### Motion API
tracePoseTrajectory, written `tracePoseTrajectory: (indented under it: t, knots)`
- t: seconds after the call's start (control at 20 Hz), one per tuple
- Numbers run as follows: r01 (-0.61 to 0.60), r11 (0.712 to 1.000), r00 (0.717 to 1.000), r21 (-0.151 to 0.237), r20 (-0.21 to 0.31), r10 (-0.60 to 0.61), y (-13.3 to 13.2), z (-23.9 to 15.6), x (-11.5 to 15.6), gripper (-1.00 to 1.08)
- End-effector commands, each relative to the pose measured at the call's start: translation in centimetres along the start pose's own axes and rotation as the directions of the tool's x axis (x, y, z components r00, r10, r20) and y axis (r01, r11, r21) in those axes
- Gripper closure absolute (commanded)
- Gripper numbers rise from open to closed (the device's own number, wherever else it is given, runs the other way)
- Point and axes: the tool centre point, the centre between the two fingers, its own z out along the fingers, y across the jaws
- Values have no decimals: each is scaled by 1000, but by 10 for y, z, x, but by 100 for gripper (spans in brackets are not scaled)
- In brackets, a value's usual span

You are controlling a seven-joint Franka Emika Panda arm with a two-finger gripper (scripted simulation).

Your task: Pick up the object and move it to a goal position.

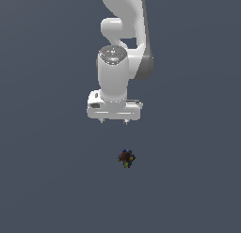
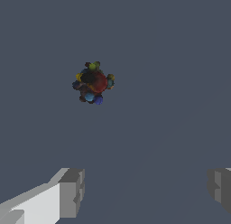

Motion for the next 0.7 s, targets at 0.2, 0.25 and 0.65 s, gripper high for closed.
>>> tracePoseTrajectory:
  t: [0.2,0.25,0.65]
  knots:
    - [22,1000,1000,-7,-4,-22,-4,-1,2,-92]
    - [34,999,999,-11,-6,-34,-6,-1,2,-92]
    - [68,997,998,-21,-11,-69,-11,-3,4,-92]
